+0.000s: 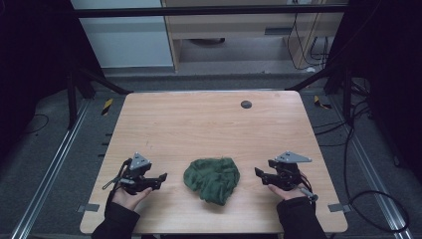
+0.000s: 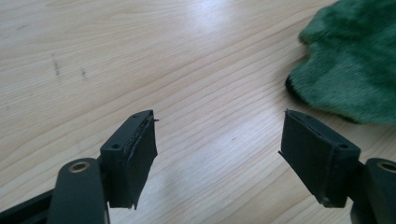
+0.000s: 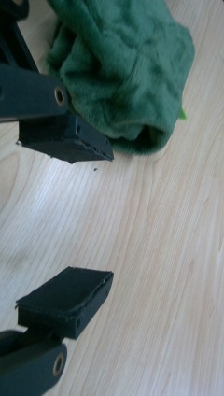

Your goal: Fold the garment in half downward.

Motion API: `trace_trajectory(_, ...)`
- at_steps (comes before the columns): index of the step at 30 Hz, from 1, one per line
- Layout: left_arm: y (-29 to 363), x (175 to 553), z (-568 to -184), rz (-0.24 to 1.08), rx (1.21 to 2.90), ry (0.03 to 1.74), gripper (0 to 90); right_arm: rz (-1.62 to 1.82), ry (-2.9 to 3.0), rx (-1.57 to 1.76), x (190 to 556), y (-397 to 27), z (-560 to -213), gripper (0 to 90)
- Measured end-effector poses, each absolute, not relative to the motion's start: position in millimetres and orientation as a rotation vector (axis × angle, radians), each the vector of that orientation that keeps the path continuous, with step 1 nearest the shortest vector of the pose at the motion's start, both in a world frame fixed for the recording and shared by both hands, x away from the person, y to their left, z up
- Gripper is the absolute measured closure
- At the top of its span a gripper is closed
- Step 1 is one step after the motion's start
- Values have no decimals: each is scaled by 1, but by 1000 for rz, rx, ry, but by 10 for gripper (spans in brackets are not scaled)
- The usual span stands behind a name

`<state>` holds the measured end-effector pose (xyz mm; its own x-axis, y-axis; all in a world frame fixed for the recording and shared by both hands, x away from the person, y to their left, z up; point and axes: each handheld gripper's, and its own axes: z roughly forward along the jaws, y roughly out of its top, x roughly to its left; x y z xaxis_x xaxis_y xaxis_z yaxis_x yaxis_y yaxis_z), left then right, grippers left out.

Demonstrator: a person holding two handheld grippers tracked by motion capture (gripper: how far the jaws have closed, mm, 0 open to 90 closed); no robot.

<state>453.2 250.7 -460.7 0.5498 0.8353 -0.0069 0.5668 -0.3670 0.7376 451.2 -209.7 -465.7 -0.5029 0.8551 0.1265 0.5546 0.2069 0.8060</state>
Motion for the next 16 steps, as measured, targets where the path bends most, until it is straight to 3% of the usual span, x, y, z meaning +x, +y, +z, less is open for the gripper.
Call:
trace_trajectory(9, 274, 457, -466, 532, 2053, 1187, 218, 1151, 2086, 1381, 455, -228, -473, 223)
trace_trajectory(16, 283, 460, -469, 562, 2037, 1203, 198, 1129, 2063, 1388, 457, -236, -476, 189)
